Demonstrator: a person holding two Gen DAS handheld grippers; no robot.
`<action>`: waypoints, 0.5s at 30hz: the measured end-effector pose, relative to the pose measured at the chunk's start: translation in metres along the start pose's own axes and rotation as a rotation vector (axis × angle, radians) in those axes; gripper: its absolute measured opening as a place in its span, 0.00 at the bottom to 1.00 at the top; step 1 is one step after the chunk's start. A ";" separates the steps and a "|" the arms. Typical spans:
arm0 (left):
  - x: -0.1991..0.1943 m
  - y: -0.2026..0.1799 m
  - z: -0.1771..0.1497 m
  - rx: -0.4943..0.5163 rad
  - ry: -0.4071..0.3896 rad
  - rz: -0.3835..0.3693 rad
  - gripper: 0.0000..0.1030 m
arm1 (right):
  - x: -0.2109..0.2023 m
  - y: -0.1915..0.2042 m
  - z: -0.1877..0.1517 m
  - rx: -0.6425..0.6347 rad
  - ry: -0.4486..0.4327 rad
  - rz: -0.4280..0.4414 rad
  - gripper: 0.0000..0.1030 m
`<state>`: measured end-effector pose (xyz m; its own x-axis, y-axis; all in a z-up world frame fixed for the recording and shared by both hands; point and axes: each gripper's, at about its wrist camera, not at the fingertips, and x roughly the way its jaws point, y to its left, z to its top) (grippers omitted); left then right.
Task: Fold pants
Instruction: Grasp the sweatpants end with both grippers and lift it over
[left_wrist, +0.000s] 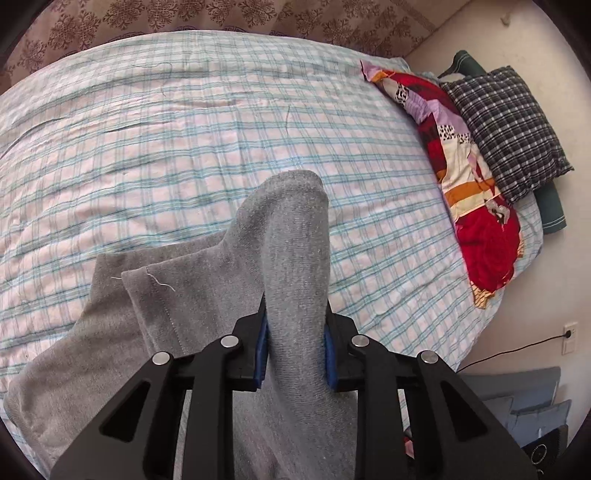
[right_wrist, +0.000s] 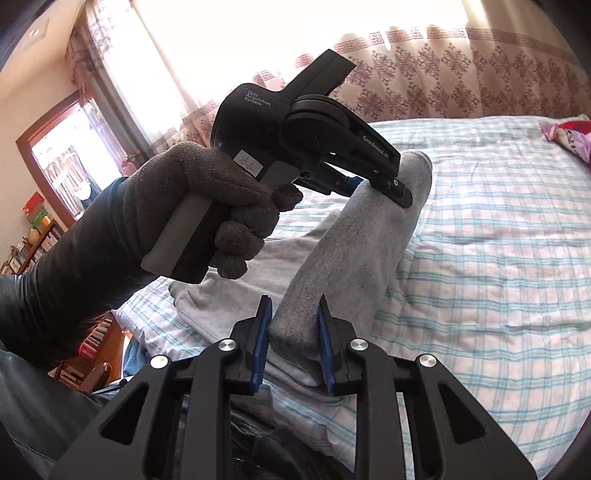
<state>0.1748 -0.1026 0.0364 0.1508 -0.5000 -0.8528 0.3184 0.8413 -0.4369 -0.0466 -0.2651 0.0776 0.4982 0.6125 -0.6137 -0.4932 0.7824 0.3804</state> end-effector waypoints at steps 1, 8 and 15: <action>-0.012 0.011 -0.003 -0.022 -0.016 -0.020 0.23 | 0.002 0.007 0.003 -0.020 0.001 0.007 0.23; -0.076 0.074 -0.024 -0.129 -0.120 -0.106 0.22 | 0.021 0.054 0.027 -0.125 0.015 0.075 0.23; -0.112 0.146 -0.054 -0.218 -0.180 -0.163 0.22 | 0.063 0.108 0.042 -0.230 0.072 0.136 0.23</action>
<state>0.1538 0.0874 0.0524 0.2832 -0.6435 -0.7111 0.1467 0.7618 -0.6310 -0.0385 -0.1375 0.1093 0.3682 0.6944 -0.6183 -0.7051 0.6420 0.3011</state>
